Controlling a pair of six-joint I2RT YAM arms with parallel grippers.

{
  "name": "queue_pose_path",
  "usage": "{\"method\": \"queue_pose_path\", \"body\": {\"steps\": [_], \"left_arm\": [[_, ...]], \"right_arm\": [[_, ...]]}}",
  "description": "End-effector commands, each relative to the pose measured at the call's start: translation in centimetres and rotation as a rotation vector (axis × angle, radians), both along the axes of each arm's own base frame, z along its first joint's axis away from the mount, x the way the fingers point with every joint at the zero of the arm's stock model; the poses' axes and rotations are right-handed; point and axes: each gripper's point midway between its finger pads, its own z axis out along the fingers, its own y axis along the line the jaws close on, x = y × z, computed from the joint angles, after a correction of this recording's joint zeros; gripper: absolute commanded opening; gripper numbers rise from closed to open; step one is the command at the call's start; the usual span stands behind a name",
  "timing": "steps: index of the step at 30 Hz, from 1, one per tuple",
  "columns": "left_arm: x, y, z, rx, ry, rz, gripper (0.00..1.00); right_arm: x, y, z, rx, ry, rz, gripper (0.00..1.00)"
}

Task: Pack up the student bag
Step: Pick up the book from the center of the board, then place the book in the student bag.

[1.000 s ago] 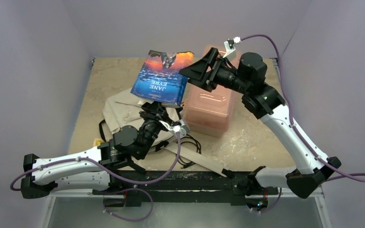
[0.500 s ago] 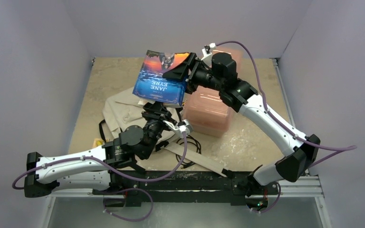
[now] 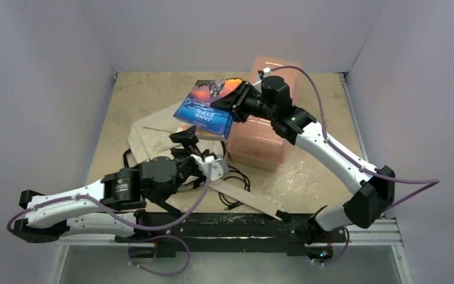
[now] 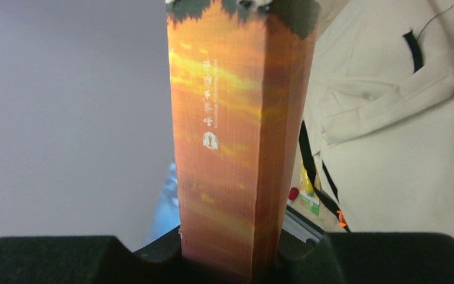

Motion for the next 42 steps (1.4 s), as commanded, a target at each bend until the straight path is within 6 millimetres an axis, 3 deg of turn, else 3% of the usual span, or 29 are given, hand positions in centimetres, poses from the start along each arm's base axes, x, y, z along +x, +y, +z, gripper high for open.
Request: {"method": "queue_pose_path", "body": {"steps": [1, 4, 6, 8, 10, 13, 15, 19, 22, 26, 29, 31, 37, 42], "left_arm": [[-7.5, 0.2, -1.5, -0.347, 0.538, -0.267, 0.75], [-12.3, 0.0, -0.8, -0.522, 0.784, -0.433, 0.73], [-13.1, 0.6, 0.3, -0.664, 0.875, -0.42, 0.75], [-11.8, 2.1, 0.5, -0.765, 0.901, -0.284, 0.82], [-9.8, 4.1, 0.1, -0.823, 0.881, -0.097, 0.87], [-6.1, 8.6, -1.8, -0.831, 0.763, 0.249, 0.95], [-4.2, 9.6, -3.5, -0.785, 0.715, 0.369, 1.0], [0.6, 8.5, -8.6, -0.667, 0.77, 0.529, 0.98], [3.3, 5.6, -12.1, -0.566, 0.794, 0.481, 0.95], [4.9, 1.6, -16.5, -0.529, 0.826, 0.416, 1.0], [4.9, 0.0, -19.0, -0.417, 0.713, 0.455, 1.0], [5.0, -0.1, -20.4, -0.37, 0.652, 0.514, 1.0], [6.2, 2.0, -23.3, -0.244, 0.552, 0.682, 0.96], [5.8, 1.7, -22.7, -0.259, 0.582, 0.641, 0.71]], "right_arm": [[2.1, -4.8, 11.0, 0.219, -0.342, -0.104, 0.0], [3.4, -8.2, 11.4, 0.181, -0.515, -0.099, 0.0], [2.9, -9.9, 11.5, 0.096, -0.707, -0.048, 0.0], [2.2, -10.7, 10.0, -0.106, -0.883, 0.002, 0.0], [1.6, -11.6, 8.1, -0.293, -0.936, -0.007, 0.0], [0.4, -13.9, 7.0, -0.415, -0.945, -0.068, 0.0], [-0.2, -15.7, 6.9, -0.471, -0.903, -0.141, 0.0], [-2.6, -18.4, 8.0, -0.524, -0.856, -0.221, 0.0], [-4.6, -19.6, 8.5, -0.54, -0.83, -0.236, 0.0], [-7.2, -20.2, 8.5, -0.531, -0.817, -0.214, 0.0], [-8.7, -20.0, 7.8, -0.507, -0.811, -0.18, 0.0], [-9.6, -19.8, 7.4, -0.494, -0.809, -0.149, 0.0], [-10.4, -19.7, 6.5, -0.496, -0.789, -0.114, 0.0], [-10.5, -19.8, 6.3, -0.503, -0.787, -0.112, 0.0]]}}
